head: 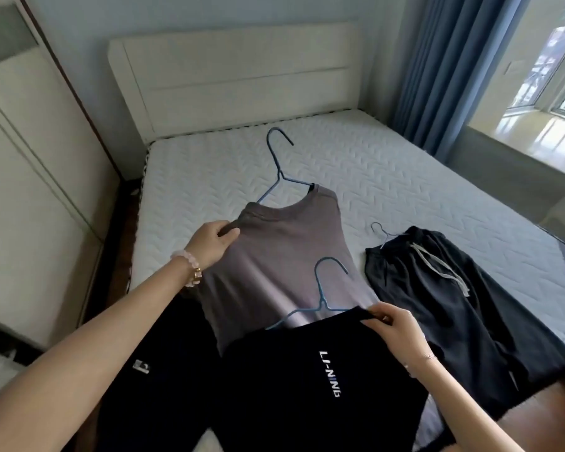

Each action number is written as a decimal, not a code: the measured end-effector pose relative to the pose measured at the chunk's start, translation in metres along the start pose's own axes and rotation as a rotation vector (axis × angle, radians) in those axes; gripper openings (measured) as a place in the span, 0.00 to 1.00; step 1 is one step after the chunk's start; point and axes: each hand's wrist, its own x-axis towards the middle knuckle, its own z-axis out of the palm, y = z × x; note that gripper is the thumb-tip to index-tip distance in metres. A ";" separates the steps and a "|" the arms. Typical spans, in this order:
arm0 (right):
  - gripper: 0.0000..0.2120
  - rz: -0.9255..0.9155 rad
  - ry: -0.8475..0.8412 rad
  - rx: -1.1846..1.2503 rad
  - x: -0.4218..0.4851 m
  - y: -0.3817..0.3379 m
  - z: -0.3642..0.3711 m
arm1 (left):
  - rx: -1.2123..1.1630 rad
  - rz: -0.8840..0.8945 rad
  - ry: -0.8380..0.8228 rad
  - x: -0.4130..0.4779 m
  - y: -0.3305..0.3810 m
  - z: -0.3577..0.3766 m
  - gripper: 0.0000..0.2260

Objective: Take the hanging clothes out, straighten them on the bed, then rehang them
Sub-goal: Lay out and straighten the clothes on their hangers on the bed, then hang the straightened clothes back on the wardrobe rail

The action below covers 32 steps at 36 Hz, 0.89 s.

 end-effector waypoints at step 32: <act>0.13 -0.437 -0.395 0.011 -0.129 -0.081 0.026 | -0.156 -0.352 1.125 -0.440 0.040 -0.132 0.04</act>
